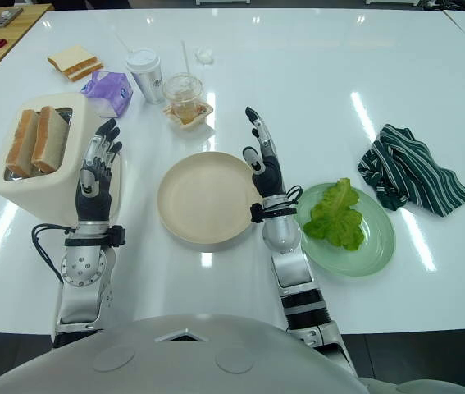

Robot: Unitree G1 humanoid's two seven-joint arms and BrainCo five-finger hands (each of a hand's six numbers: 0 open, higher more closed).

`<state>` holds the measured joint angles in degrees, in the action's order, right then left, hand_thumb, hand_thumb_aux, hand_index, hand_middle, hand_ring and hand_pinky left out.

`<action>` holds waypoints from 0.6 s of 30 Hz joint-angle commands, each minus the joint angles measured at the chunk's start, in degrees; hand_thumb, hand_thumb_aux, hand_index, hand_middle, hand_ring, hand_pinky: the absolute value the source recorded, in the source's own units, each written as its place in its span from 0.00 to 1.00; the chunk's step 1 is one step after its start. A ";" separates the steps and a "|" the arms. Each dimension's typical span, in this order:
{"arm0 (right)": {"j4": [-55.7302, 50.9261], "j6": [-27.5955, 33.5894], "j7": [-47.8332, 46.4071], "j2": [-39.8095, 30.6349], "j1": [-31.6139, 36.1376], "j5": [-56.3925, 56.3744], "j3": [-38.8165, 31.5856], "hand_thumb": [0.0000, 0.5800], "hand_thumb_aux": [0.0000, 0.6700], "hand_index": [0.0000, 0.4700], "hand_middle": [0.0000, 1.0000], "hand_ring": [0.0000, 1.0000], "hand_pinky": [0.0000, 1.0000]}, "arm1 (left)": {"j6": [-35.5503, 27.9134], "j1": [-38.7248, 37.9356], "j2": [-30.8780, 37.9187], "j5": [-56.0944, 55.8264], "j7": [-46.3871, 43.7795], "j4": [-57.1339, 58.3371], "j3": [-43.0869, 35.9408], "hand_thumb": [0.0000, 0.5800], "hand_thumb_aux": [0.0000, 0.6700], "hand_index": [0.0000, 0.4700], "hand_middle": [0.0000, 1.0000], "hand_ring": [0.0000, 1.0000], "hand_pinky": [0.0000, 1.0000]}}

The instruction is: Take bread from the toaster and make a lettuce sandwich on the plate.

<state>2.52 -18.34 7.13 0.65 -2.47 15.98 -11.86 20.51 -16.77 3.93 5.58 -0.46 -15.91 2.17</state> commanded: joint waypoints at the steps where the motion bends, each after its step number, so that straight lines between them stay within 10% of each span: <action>1: -0.30 0.27 -0.03 0.06 0.11 0.26 -0.12 0.00 0.00 0.00 0.00 0.00 0.00 | -0.85 -0.22 0.21 -0.03 -0.17 -0.09 -0.10 0.00 0.00 0.00 0.00 0.00 0.00; 12: -0.10 0.21 -0.08 0.04 -0.25 0.20 -0.18 0.00 0.00 0.00 0.00 0.00 0.00 | -0.23 -1.17 0.60 1.62 0.33 -4.24 0.50 0.00 0.00 0.00 0.00 0.00 0.00; 18: -0.24 0.01 -0.19 -0.25 0.03 0.25 0.02 0.00 0.00 0.00 0.00 0.00 0.00 | -2.25 -3.46 9.18 6.49 -1.76 -23.02 15.73 0.00 0.00 0.00 0.00 0.00 0.00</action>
<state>2.55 -18.53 7.08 0.59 -2.59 15.99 -11.87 20.04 -19.45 10.59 12.28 -1.25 -35.12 12.40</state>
